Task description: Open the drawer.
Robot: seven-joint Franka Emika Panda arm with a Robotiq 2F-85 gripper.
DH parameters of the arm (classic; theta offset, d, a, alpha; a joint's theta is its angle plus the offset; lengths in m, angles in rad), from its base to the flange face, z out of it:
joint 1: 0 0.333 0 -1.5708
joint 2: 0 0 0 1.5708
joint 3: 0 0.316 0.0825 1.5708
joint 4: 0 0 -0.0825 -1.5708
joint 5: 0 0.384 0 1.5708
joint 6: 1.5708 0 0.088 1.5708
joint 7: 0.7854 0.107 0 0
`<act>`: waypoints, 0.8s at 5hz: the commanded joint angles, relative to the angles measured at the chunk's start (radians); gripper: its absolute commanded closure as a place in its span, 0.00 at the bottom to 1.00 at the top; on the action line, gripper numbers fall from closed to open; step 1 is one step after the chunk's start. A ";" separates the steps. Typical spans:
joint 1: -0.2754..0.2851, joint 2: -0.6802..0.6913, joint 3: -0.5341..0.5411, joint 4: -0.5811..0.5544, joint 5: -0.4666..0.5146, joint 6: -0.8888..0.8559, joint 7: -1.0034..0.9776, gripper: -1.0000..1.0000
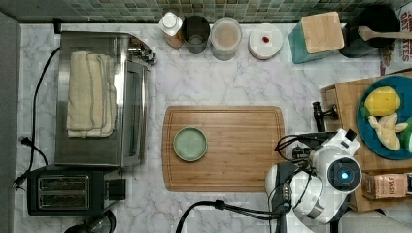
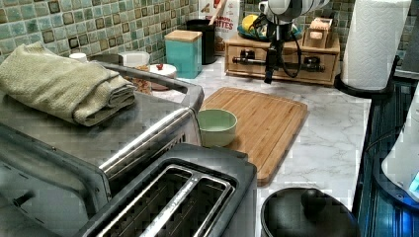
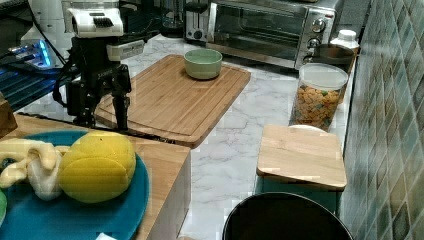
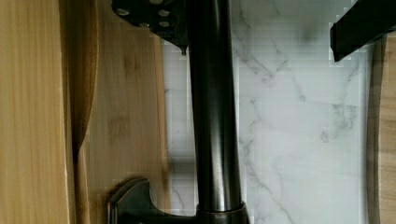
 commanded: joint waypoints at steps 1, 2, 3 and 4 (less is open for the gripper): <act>-0.008 -0.076 0.105 -0.032 0.236 -0.206 -0.298 0.00; 0.049 -0.073 0.125 -0.057 0.247 -0.212 -0.229 0.00; 0.117 -0.133 0.166 -0.113 0.264 -0.254 -0.085 0.00; 0.195 -0.206 0.208 -0.172 0.268 -0.274 0.078 0.00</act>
